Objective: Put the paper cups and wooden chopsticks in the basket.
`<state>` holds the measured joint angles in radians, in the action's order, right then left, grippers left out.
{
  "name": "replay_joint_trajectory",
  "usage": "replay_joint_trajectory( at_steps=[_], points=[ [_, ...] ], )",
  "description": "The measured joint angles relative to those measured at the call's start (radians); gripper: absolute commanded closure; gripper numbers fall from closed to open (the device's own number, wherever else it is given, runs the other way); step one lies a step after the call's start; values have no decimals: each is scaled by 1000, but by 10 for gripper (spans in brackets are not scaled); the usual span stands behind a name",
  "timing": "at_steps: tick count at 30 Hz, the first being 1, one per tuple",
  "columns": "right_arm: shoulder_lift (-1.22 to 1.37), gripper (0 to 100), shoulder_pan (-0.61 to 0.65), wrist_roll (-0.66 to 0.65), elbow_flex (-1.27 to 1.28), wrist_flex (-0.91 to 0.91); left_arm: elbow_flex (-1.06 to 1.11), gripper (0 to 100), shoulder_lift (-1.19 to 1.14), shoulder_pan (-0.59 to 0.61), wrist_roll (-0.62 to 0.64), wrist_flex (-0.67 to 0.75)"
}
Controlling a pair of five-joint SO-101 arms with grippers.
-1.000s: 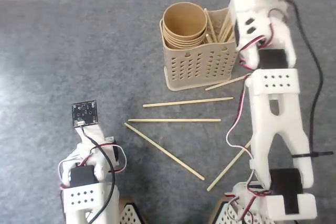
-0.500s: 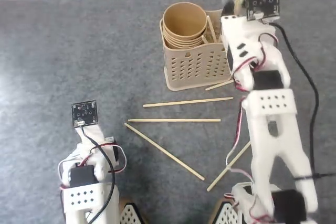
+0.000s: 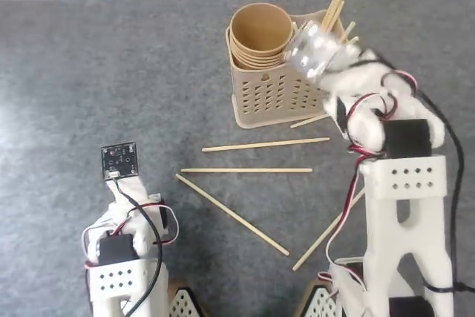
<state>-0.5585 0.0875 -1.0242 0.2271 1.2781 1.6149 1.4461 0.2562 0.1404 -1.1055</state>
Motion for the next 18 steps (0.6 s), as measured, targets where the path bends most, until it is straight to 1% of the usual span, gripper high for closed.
replay_joint_trajectory(
  at_steps=[1, 3, 8, 10, 14, 18],
  points=[
    [6, 836, -20, -61, 0, 40, 0, 988, 0, 0, 0, 0],
    [35, 836, -58, -126, 0, 84, 0, 988, 0, 0, 0, 0],
    [132, 837, -71, -167, 28, 101, 0, 988, 0, 0, 0, 0],
    [157, 837, -69, -203, 83, 68, 0, 988, 0, 0, 0, 0],
    [158, 837, -78, -292, 267, -104, 0, 988, 0, 0, 0, 0],
    [164, 837, -114, -342, 502, -399, 0, 988, 0, 0, 0, 0]
  ],
)
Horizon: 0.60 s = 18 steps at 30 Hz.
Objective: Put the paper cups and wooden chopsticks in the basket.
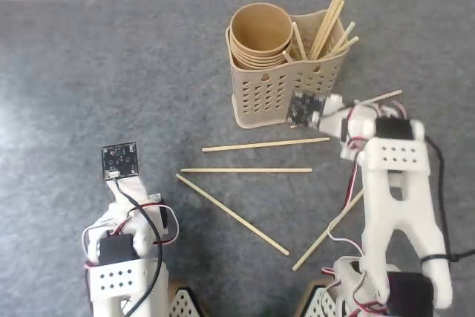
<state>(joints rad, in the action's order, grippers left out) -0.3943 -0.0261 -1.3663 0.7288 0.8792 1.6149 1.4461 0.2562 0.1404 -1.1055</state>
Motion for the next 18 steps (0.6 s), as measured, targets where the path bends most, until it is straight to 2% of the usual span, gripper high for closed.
replay_joint_trajectory(
  at_steps=[4, 7, 18],
  points=[
    [12, 837, -5, -57, 173, -325, 0, 988, 0, 0, 0, 0],
    [83, 837, -5, -77, 192, -463, 0, 988, 0, 0, 0, 0],
    [463, 835, -28, -106, 44, -565, 0, 988, 0, 0, 0, 0]
  ],
)
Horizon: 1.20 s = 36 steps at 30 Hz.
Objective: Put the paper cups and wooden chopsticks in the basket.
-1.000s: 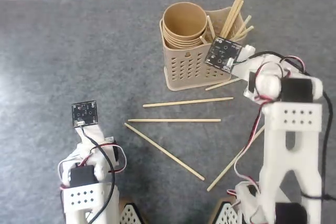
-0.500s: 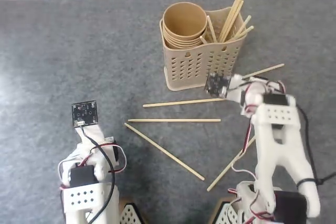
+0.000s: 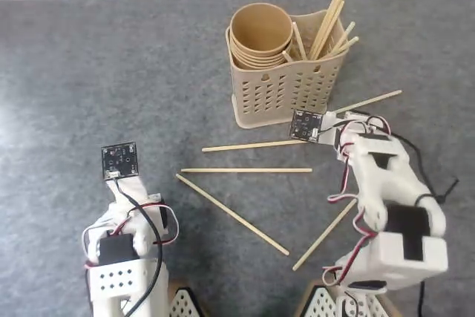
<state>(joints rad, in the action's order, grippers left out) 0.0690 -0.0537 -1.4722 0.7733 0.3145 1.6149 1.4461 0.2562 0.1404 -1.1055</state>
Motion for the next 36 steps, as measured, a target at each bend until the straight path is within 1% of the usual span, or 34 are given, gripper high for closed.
replay_joint_trajectory(
  at_steps=[7, 13, 16, 19, 24, 30, 34, 36],
  points=[
    [72, 832, 0, -20, -72, -2, 0, 988, 0, 0, -3, 0],
    [124, 830, 3, -20, -74, -123, 0, 988, 0, 0, -3, 0],
    [147, 774, 2, -20, -74, -164, 0, 988, 0, 0, -3, 0],
    [143, 725, 2, -20, -74, -166, 0, 988, 0, 0, -3, 0],
    [38, 725, 0, -23, -17, -124, 0, 988, 0, 0, -3, 0],
    [-181, 725, -2, -23, 0, -11, 0, 988, 0, 0, -3, 0],
    [-201, 724, 0, -23, 0, -11, 0, 988, 0, 0, -3, 0],
    [-175, 723, 3, -23, 0, -61, 0, 988, 0, 0, -3, 0]
  ],
)
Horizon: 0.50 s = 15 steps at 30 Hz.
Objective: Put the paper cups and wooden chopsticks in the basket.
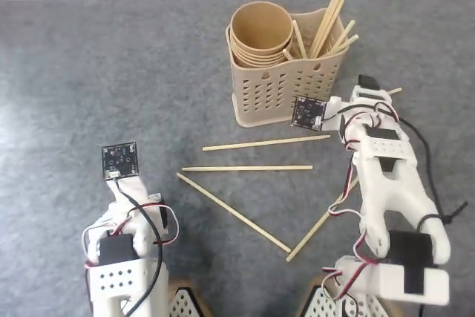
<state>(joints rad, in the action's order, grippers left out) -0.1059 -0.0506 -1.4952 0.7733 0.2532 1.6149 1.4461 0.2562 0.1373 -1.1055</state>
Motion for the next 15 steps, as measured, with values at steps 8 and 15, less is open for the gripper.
replay_joint_trajectory(
  at_steps=[8, 15],
  points=[
    [319, 721, -6, 0, -121, -110, 0, 988, 0, 0, -2, 0],
    [460, 720, -20, 0, -235, -120, 0, 988, 0, 0, -2, 0]
  ],
)
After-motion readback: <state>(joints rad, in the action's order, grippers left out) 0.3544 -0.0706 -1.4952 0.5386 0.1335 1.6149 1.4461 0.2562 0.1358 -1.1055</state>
